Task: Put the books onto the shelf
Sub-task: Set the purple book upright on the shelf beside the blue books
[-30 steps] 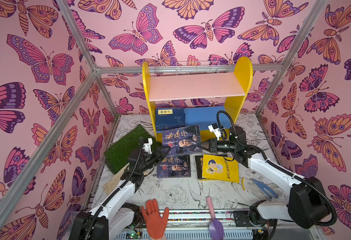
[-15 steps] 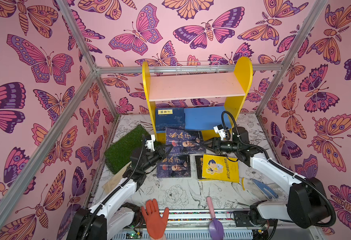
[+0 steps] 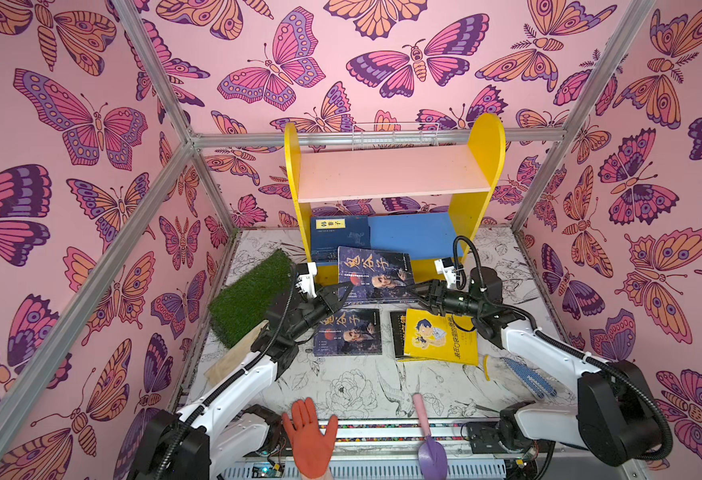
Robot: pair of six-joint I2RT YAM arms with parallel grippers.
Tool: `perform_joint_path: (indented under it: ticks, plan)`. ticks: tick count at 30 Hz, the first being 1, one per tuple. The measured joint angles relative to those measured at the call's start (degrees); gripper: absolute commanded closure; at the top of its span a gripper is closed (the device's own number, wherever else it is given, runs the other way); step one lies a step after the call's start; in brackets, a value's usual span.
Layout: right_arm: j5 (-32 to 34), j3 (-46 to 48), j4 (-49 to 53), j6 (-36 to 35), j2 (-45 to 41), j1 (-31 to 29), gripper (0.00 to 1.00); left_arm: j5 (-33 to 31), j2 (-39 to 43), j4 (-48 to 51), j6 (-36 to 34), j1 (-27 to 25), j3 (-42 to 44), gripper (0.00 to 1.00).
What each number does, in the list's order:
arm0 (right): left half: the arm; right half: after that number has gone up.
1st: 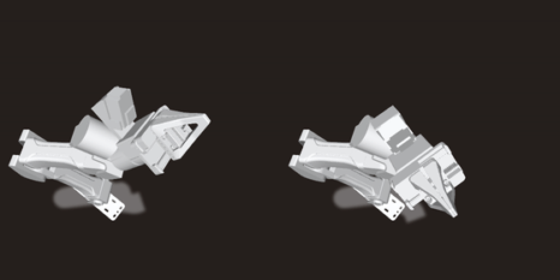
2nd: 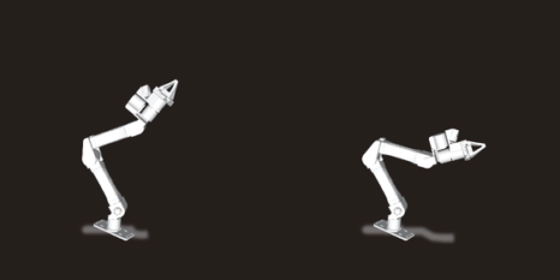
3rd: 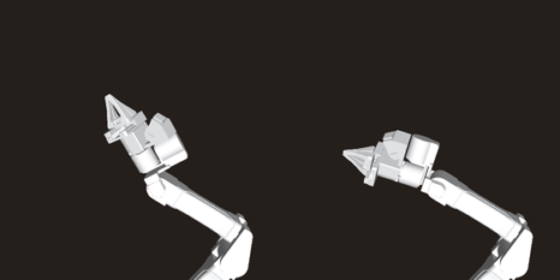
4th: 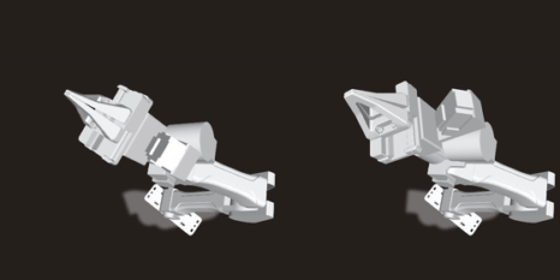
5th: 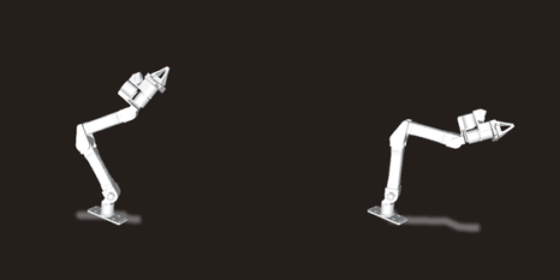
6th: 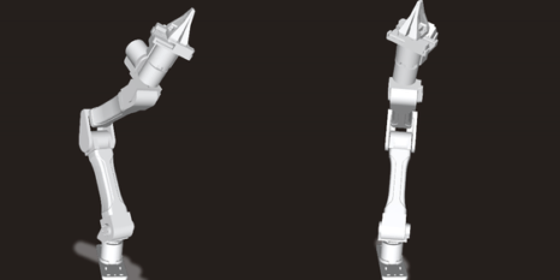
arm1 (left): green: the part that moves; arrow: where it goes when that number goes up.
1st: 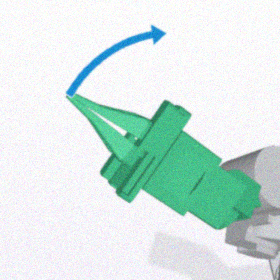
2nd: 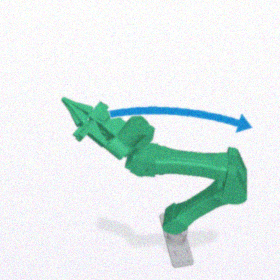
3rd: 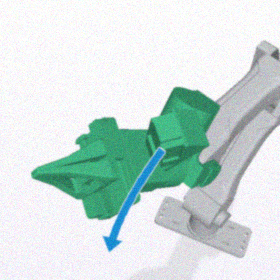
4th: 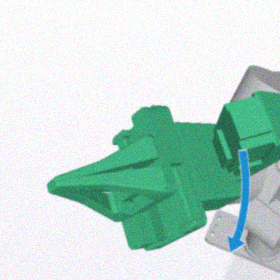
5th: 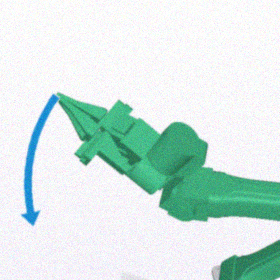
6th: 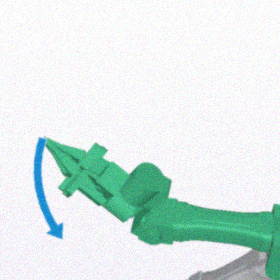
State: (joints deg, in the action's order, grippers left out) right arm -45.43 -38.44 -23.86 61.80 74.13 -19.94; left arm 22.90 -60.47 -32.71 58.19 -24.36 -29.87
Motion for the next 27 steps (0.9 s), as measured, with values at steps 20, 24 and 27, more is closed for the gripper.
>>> perform_joint_path:
  ticks: [20,24,27]
  plan:
    - [9.2,0.5,-7.6,8.7,-4.6,-1.4,1.0,-10.8,-2.8,-3.8,-4.0,-5.0,-0.1,0.43]
    - [8.4,-0.2,-5.7,8.5,-5.2,3.5,1.0,-12.1,0.6,0.4,-5.9,-5.4,-0.1,0.38]
    - [7.9,-1.7,-2.5,7.2,-5.2,9.3,1.0,-14.3,5.7,3.5,-6.9,-5.4,-0.1,0.38]
